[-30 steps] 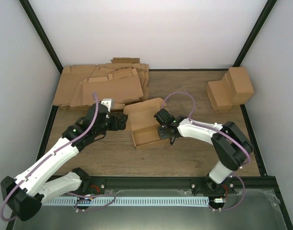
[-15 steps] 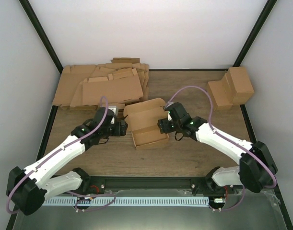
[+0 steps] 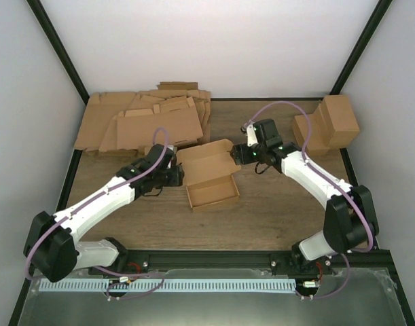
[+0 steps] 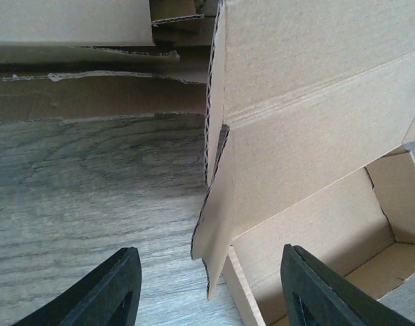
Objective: Fold the paper box
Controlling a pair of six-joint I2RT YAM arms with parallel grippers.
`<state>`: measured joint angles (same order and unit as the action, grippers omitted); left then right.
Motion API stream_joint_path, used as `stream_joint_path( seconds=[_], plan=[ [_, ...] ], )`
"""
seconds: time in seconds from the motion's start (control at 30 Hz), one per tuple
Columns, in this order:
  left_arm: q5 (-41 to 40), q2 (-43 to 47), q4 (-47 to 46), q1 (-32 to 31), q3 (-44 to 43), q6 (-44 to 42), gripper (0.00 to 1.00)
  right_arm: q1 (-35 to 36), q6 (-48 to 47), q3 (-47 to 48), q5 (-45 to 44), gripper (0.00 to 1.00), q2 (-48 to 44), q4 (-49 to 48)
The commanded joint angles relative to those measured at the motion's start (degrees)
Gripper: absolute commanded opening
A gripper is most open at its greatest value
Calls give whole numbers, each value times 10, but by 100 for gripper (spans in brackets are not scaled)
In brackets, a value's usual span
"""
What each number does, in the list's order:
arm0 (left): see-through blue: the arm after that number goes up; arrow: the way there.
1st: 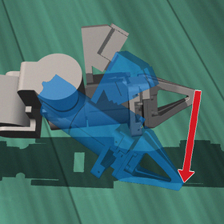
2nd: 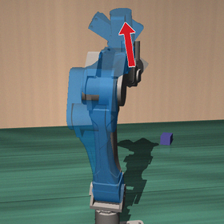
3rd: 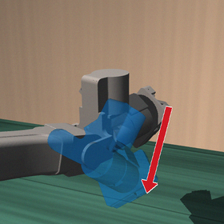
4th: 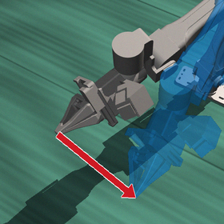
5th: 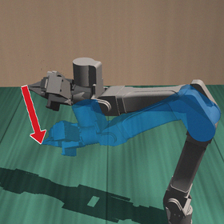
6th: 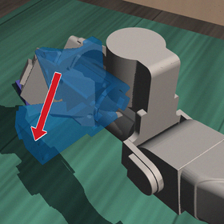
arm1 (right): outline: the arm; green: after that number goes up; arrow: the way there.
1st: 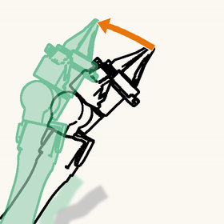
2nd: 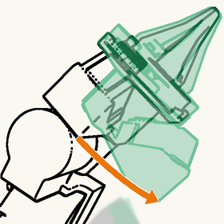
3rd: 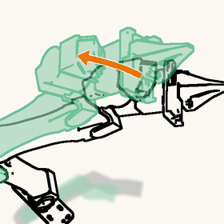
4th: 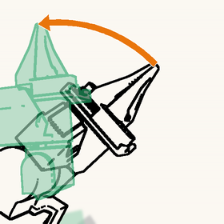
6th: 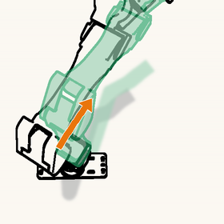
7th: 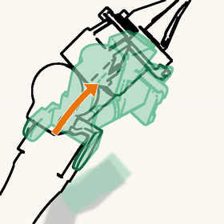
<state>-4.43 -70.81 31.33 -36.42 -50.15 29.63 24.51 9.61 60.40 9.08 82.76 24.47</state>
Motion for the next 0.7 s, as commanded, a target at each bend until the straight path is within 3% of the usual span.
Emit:
stream_joint_path(
  seconds=[0.0,0.23,0.33,0.5,0.67],
  plan=[
    [8,-28,-10,0,-29,-5,58,-3,-33,42,27,78,41,17],
    [-12,-57,9,0,-52,-5,52,-2,-58,83,35,75,108,26],
    [-12,-58,11,0,-54,-5,43,-3,-62,97,48,69,125,28],
    [-13,-66,21,0,-65,-9,37,-3,-65,101,80,54,140,27],
    [-6,-66,25,0,-68,-9,14,-2,-57,95,99,29,127,27]
  ],
)
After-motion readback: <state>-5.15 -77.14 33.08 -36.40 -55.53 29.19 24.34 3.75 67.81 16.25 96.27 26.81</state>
